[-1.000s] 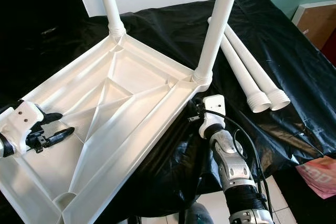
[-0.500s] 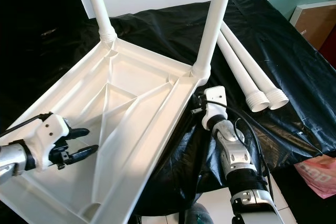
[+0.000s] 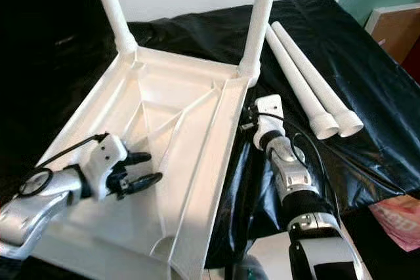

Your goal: Building children table

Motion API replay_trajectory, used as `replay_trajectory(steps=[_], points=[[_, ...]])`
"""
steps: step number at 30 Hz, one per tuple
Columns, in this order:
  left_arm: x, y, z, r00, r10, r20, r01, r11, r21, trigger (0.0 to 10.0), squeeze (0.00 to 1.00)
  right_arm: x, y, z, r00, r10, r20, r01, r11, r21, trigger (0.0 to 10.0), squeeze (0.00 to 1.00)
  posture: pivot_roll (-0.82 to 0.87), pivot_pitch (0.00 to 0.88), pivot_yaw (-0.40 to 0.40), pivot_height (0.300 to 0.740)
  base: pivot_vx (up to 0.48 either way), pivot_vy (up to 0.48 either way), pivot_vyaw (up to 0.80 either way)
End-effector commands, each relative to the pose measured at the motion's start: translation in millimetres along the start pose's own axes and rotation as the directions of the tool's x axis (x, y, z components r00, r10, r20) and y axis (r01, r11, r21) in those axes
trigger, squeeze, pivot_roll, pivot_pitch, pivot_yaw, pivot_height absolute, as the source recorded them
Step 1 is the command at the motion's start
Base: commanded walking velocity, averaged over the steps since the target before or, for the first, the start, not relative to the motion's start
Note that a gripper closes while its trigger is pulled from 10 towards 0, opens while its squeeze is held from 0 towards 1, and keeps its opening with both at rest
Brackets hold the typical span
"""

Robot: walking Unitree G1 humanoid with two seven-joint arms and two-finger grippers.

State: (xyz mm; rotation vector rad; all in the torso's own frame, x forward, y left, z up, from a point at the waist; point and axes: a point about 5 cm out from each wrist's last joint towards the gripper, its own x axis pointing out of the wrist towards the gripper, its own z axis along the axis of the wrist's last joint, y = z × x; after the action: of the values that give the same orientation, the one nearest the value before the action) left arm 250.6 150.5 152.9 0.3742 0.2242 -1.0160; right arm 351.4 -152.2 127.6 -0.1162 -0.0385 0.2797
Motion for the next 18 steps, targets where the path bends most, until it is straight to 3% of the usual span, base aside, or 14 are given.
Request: replay_trajectory(steps=[1, 2, 8, 13, 18], points=[[2.3, 0.6, 6.8, 0.999, 0.001, 0.032, -0.003, 0.999, 0.038, 10.0, 0.0, 1.0, 7.7, 1.4, 0.999, 0.033, 0.015, -0.033, 0.999, -0.016, 10.0, 0.0, 0.04, 0.124, -0.025, 0.74, 0.0, 0.0, 0.0], [-1.6, 7.8, 13.8, 0.997, 0.014, 0.072, -0.017, 0.999, 0.037, 10.0, 0.0, -6.0, -4.8, 3.6, 0.999, -0.025, 0.04, 0.026, 0.999, -0.031, 10.0, 0.0, 0.04, 0.122, -0.022, 0.74, 0.0, 0.0, 0.0], [-3.1, 20.3, 29.6, 0.983, 0.016, 0.183, -0.022, 0.999, 0.033, 10.0, 0.0, -23.8, -24.5, 7.5, 0.984, -0.132, 0.117, 0.137, 0.99, -0.042, 10.0, 0.0, 0.02, 0.123, -0.006, 0.74, 0.0, 0.0, 0.0], [0.0, 20.4, 31.9, 0.98, -0.02, 0.197, 0.012, 0.999, 0.04, 10.0, 0.0, -30.7, -26.3, 10.5, 0.973, -0.163, 0.162, 0.169, 0.985, -0.025, 10.0, 0.0, 0.01, 0.123, -0.001, 0.74, 0.0, 0.0, 0.0], [4.3, 19.1, 33.4, 0.976, -0.061, 0.209, 0.041, 0.994, 0.097, 10.0, 0.0, -49.3, -23.0, 11.3, 0.957, -0.211, 0.199, 0.217, 0.976, -0.012, 10.0, 0.0, 0.02, 0.121, 0.006, 0.74, 0.0, 0.0, 0.0]])
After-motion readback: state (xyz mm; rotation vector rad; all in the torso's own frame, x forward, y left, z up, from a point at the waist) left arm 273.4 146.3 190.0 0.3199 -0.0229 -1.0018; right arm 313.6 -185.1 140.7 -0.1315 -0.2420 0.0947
